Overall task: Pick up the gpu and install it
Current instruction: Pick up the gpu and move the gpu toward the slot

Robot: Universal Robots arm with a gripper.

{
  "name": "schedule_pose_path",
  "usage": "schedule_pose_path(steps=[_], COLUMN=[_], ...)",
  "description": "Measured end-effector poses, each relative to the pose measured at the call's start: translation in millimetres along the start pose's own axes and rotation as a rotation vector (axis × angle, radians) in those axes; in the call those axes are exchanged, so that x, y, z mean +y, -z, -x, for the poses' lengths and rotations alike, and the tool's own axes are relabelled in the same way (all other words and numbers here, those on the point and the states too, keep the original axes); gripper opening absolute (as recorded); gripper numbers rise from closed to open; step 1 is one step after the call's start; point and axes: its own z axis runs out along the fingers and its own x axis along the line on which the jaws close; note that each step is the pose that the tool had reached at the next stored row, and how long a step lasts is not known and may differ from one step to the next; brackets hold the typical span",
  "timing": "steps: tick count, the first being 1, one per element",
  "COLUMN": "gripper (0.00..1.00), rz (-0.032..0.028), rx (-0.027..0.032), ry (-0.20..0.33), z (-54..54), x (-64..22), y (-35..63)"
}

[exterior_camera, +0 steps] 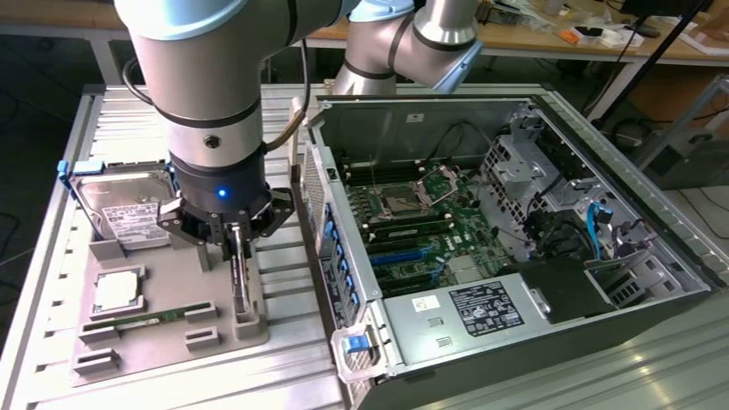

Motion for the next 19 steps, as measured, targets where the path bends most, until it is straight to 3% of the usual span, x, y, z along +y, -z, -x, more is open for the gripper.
schedule_pose_path(steps=[12, 19], gripper=[0.27, 0.27], rz=[-0.0002, -0.0001], rx=[0.0004, 0.0002], ry=[0.000, 0.000], z=[0.0, 0.2], x=[0.0, 0.4], y=[1.4, 9.4])
